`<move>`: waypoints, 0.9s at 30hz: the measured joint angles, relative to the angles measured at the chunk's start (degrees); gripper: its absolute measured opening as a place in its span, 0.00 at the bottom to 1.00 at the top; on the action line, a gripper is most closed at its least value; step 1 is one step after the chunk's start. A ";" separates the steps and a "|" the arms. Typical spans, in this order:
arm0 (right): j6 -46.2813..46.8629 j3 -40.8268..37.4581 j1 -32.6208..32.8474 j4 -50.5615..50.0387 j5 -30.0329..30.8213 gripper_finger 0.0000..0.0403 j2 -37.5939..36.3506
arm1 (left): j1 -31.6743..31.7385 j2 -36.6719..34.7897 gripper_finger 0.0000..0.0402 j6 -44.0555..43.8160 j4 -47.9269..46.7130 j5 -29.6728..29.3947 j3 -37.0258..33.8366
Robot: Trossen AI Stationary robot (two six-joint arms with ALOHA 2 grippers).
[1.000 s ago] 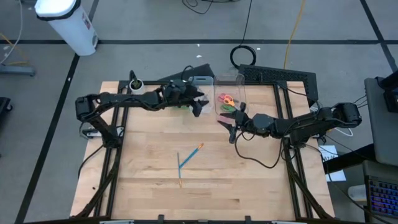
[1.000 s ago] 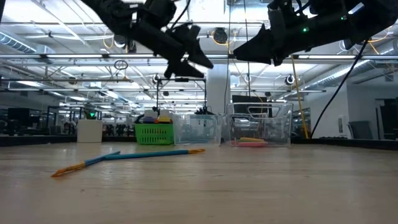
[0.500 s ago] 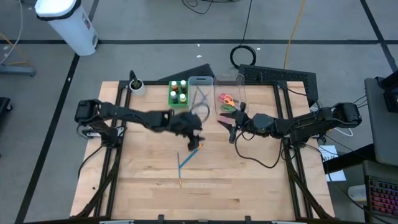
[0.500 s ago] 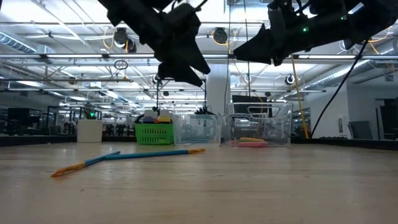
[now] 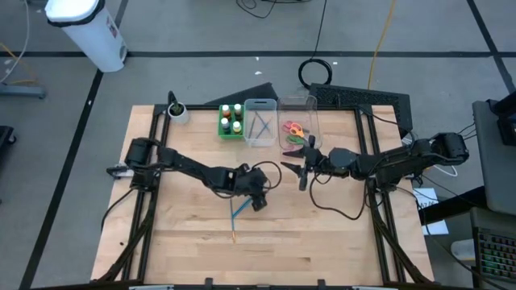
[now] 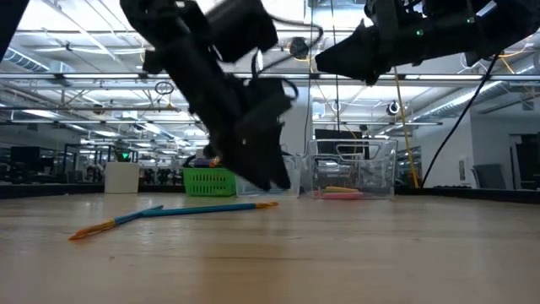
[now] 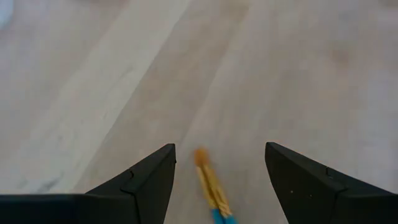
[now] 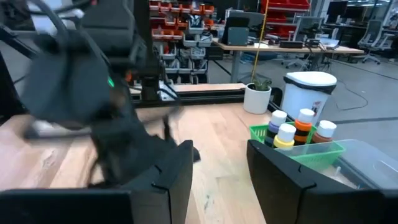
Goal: Pick & Place Paint Supplies
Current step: Put the blue paint brush into the white bin
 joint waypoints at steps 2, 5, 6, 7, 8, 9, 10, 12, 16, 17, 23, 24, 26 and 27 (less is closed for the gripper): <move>-0.02 -0.02 0.29 0.15 0.02 0.35 0.00 | 0.58 1.54 0.63 -2.42 -1.46 -0.01 0.02; -0.02 -0.02 0.36 0.47 0.00 0.35 0.00 | 1.03 3.05 0.63 -4.69 -2.55 -0.38 0.19; 0.00 -0.02 0.34 0.47 0.02 0.35 0.00 | 1.07 3.41 0.63 -4.94 -2.68 -0.46 0.22; -0.01 -0.02 0.32 0.41 0.04 0.35 0.00 | 1.07 3.88 0.63 -5.35 -2.66 -0.32 0.26; -0.02 -0.02 0.29 0.36 0.04 0.35 0.00 | 1.09 4.23 0.63 -5.81 -2.89 0.08 0.30; -0.01 -0.02 0.29 0.38 0.03 0.35 0.00 | 1.11 4.28 0.63 -6.00 -3.31 0.63 0.31; -0.01 -0.02 0.29 0.38 0.05 0.35 0.00 | 1.12 4.29 0.62 -6.06 -3.52 1.03 0.31; 0.00 -0.02 0.29 0.38 0.05 0.35 0.00 | 1.19 4.36 0.57 -6.32 -3.96 1.52 0.29; 0.00 -0.02 0.29 0.38 0.04 0.35 0.00 | 1.24 4.41 0.39 -6.60 -4.35 1.37 0.20; 0.00 -0.02 0.29 0.38 0.05 0.35 0.00 | 1.25 4.44 0.33 -6.66 -4.37 1.36 0.18; 0.42 -0.02 0.34 0.35 0.05 0.35 0.00 | 1.79 4.53 0.04 -6.46 -3.26 2.06 0.18; 0.42 -0.02 0.34 0.36 0.07 0.35 0.00 | 1.95 4.54 0.02 -6.24 -2.52 2.23 0.16; 0.42 -0.02 0.34 0.34 0.07 0.35 0.00 | 2.24 4.57 0.02 -4.40 -0.70 2.51 0.09; 0.42 -0.02 0.34 0.34 0.07 0.35 0.00 | 2.27 4.54 0.02 -3.34 0.36 2.44 0.07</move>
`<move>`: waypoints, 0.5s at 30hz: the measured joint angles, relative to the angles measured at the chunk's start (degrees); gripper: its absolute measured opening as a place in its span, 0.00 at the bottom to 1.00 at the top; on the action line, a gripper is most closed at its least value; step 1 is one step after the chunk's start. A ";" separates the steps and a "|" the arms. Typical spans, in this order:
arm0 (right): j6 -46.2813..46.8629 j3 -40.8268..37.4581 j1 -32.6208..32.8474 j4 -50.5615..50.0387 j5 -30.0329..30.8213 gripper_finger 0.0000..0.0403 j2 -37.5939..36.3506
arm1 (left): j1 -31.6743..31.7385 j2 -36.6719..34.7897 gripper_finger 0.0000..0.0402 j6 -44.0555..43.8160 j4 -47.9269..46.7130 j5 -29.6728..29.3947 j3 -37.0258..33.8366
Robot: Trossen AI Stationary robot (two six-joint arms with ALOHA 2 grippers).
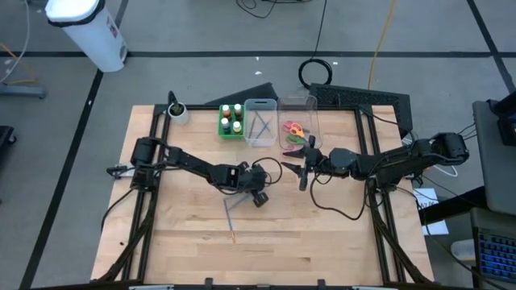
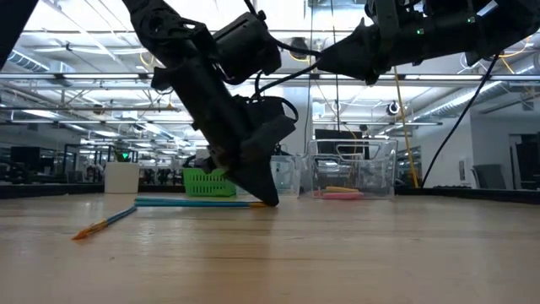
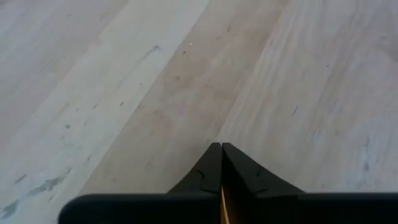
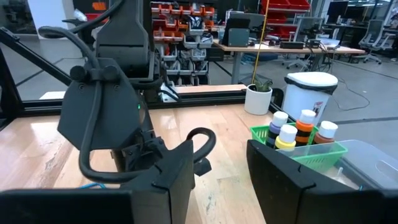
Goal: Pick & Place Paint Supplies
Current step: Put the blue paint brush into the white bin
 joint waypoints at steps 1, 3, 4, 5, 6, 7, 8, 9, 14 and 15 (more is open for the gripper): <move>0.00 0.00 0.00 0.00 0.02 0.35 0.00 | 0.00 -0.47 0.01 0.45 0.73 -0.10 -0.04; 0.00 0.00 0.00 -0.02 0.02 0.35 0.00 | 0.18 -1.01 0.01 0.70 1.95 0.12 -0.10; 0.02 0.00 0.00 -0.03 0.02 0.35 0.00 | 0.22 -1.50 0.01 1.00 2.09 0.58 -0.16; 0.02 0.00 0.00 -0.17 0.01 0.35 0.00 | 0.22 -2.04 0.01 1.44 2.10 0.68 -0.18; 0.02 0.00 0.05 -0.22 0.03 0.35 0.00 | 0.16 -2.60 0.01 1.71 2.58 0.66 -0.18; 0.02 0.00 0.07 -0.24 0.04 0.35 0.00 | 0.11 -3.21 0.01 2.06 3.26 0.61 -0.18; 0.02 0.00 0.07 -0.39 0.04 0.35 0.00 | 0.09 -3.60 0.01 2.39 3.75 0.59 -0.12; 0.02 0.00 0.11 -0.46 0.04 0.35 0.00 | 0.05 -3.72 0.01 2.52 4.20 0.50 -0.09; 0.02 0.00 0.17 -0.48 0.06 0.35 0.00 | -0.05 -3.41 0.02 3.12 4.47 1.05 -0.11; 0.02 0.00 0.22 -0.48 0.05 0.35 0.00 | -0.07 -3.38 0.03 3.15 4.58 1.03 -0.09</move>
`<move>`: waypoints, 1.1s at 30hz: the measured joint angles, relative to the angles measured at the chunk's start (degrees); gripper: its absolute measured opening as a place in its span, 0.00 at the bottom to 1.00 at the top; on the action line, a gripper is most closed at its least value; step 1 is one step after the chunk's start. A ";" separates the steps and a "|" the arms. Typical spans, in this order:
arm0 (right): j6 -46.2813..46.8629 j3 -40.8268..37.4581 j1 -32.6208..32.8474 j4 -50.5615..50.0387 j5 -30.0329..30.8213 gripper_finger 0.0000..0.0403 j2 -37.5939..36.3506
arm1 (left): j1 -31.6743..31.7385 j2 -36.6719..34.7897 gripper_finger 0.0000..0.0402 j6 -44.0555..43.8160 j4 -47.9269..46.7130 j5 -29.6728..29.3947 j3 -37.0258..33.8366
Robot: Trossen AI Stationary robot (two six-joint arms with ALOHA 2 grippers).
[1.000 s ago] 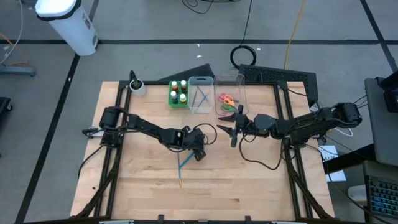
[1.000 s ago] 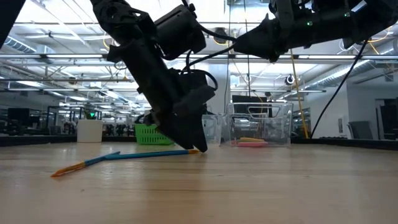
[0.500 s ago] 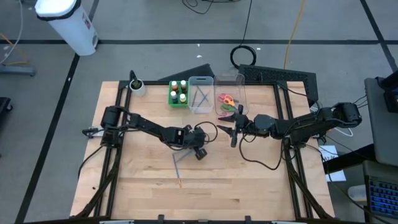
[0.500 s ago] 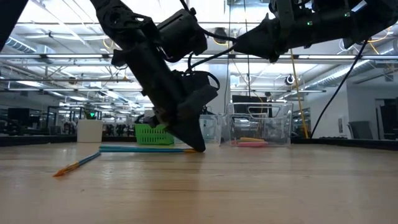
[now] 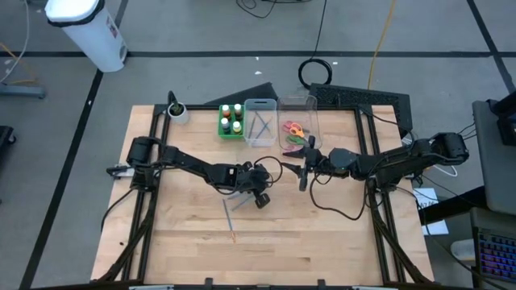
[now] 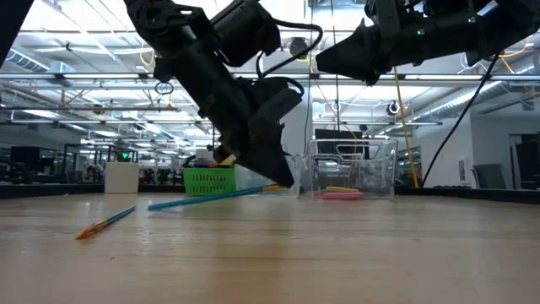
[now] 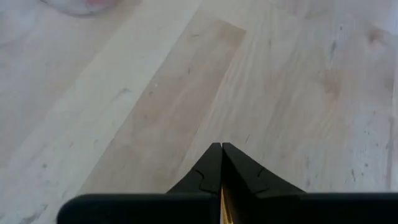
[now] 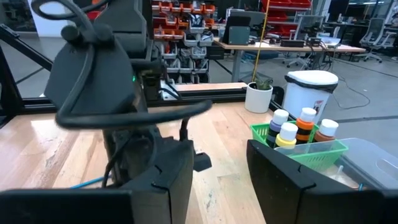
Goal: Pick & Place Paint Supplies
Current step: Put the blue paint brush into the white bin
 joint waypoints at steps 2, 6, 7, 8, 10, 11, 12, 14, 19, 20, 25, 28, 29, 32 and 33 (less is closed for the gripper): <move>0.00 0.00 0.09 0.04 0.02 0.35 0.00 | -0.02 0.13 0.03 0.17 -0.19 0.00 0.00; 0.00 0.00 0.09 0.04 0.02 0.35 0.00 | 0.00 0.09 0.02 0.16 -0.01 -0.20 0.00; 0.00 0.00 0.09 0.02 0.02 0.35 0.00 | 0.00 0.09 0.02 0.11 -0.02 -0.20 0.00; 0.00 0.00 0.09 0.02 0.02 0.35 0.00 | 0.00 0.09 0.03 -0.01 -0.10 -0.23 0.00; 0.00 0.00 0.09 0.02 0.02 0.35 0.00 | 0.00 0.09 0.06 -0.05 -0.07 -0.33 0.00; 0.00 0.00 0.09 0.04 0.02 0.35 0.00 | 0.00 0.06 0.08 -0.11 -0.05 -0.37 0.00; 0.00 0.00 0.09 0.02 0.02 0.35 0.00 | 0.00 0.06 0.11 -0.28 -0.05 -0.44 0.00; 0.00 0.00 0.09 0.02 0.02 0.35 0.00 | 0.00 0.06 0.17 -1.01 -0.07 -1.45 0.00; 0.00 0.00 0.09 0.03 0.02 0.35 0.00 | 0.10 0.06 0.32 0.00 -0.09 -2.05 0.02; 0.00 0.00 0.09 0.03 0.02 0.35 0.00 | 0.09 0.06 0.35 1.08 -0.11 -1.97 0.02; 0.04 0.00 0.09 0.02 0.01 0.35 0.00 | 0.09 -0.02 0.41 2.91 -3.94 -2.01 0.07; 0.08 0.00 0.09 0.02 0.00 0.35 0.00 | 0.03 -0.02 0.41 1.25 -7.53 -1.82 0.07; 0.07 0.00 0.09 0.02 -0.01 0.35 0.00 | -0.24 -0.02 0.40 1.24 -7.85 -1.18 0.07; 0.09 0.00 0.09 0.02 -0.01 0.35 0.00 | -1.68 -0.02 0.37 2.34 -6.97 1.29 0.07; 0.07 0.00 0.09 0.02 -0.01 0.35 0.00 | -2.38 -0.02 0.36 2.98 -6.66 1.89 0.07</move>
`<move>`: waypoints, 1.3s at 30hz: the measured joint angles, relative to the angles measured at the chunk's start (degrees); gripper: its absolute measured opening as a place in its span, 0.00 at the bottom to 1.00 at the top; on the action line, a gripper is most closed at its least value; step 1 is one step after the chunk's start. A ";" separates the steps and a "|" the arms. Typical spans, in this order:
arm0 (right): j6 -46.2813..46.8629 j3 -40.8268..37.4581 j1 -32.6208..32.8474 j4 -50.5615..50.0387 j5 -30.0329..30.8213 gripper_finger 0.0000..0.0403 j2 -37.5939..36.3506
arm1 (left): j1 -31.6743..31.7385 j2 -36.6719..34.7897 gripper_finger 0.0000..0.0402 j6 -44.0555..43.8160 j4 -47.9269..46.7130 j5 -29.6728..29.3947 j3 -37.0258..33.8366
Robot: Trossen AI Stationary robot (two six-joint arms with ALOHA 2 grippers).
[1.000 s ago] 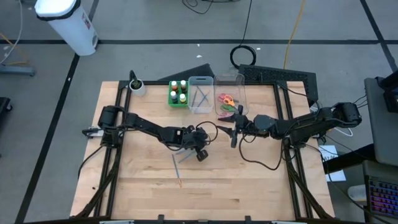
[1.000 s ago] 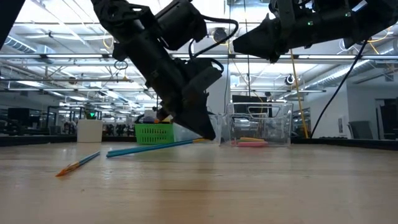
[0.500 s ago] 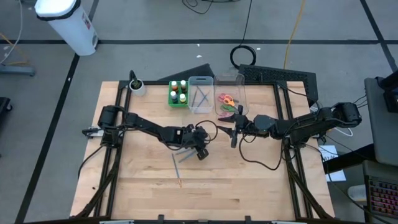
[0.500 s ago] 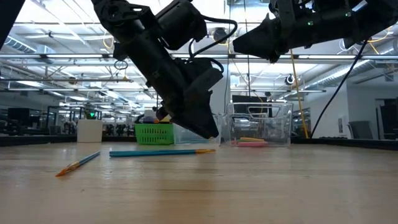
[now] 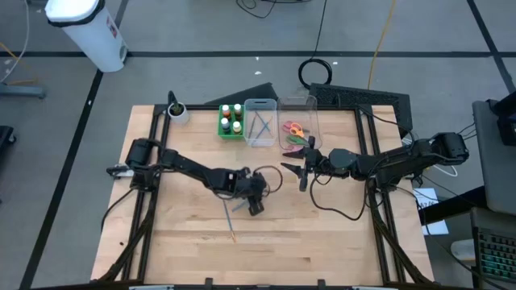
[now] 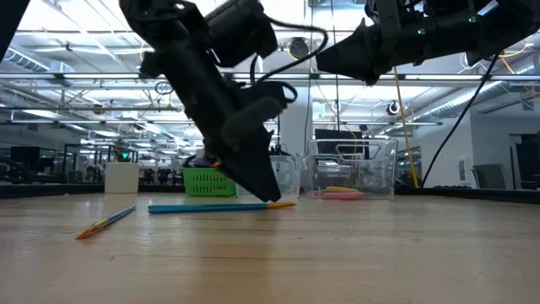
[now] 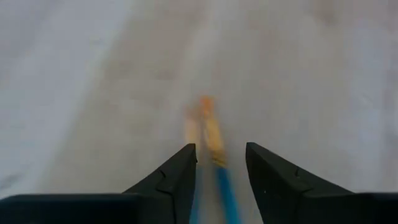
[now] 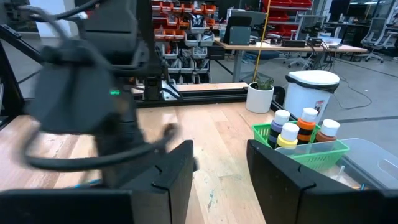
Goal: Pick & Place Paint Supplies
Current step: Put the blue paint brush into the white bin
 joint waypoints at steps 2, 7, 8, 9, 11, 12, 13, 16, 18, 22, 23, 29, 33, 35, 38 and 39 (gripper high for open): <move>0.00 0.00 0.00 0.00 0.00 0.35 0.00 | -1.24 -0.01 0.34 0.61 0.01 0.30 0.00; 0.62 0.00 0.00 0.00 -0.02 0.35 0.00 | -2.74 -0.02 0.30 1.16 0.01 -1.41 0.00; 1.18 0.00 0.00 0.00 -0.02 0.35 0.00 | -2.83 -0.02 0.30 1.85 -0.01 -2.09 0.00; 1.38 0.00 0.02 0.00 -0.02 0.35 0.00 | -2.80 -0.02 0.29 2.60 -0.01 -2.89 0.00; 1.39 0.00 0.01 0.00 -0.02 0.35 0.00 | -2.73 -0.02 0.28 3.42 0.20 -4.33 0.00; 1.40 0.00 0.02 0.00 -0.02 0.35 0.00 | -2.62 -0.02 0.28 3.42 0.73 -4.80 0.00; 1.39 0.00 0.02 0.00 -0.02 0.35 0.00 | -2.50 -0.02 0.28 3.46 1.63 -5.23 0.00; 1.39 0.00 0.01 0.00 -0.02 0.35 0.00 | -1.97 -0.03 0.29 3.79 4.69 -6.64 0.02; 1.39 0.00 0.02 0.00 -0.02 0.35 0.00 | -1.32 -0.04 0.31 3.85 5.77 -7.09 0.02; 1.39 0.00 0.00 0.00 -0.02 0.35 0.00 | 0.43 0.08 0.36 4.61 6.19 -6.87 0.02; 1.39 0.00 0.02 0.00 -0.02 0.35 0.00 | 0.76 0.58 0.36 4.90 6.30 -6.83 0.04; 1.39 -0.02 0.02 -0.03 -0.10 0.35 0.00 | 1.50 4.28 0.38 5.25 6.30 -5.54 0.17; 1.37 -0.02 0.02 -0.07 -0.11 0.35 0.00 | 1.52 5.03 0.35 4.84 6.40 -5.32 0.26; 1.31 -0.02 0.02 -0.02 -0.12 0.35 0.00 | 1.52 5.12 0.33 4.86 5.91 -5.06 0.26; 1.28 -0.02 0.02 -0.04 -0.13 0.35 0.00 | 1.52 5.19 0.26 4.84 5.02 -4.66 0.24; 1.26 -0.02 0.02 -0.04 -0.12 0.35 0.00 | 1.54 5.21 0.23 4.84 4.57 -4.53 0.23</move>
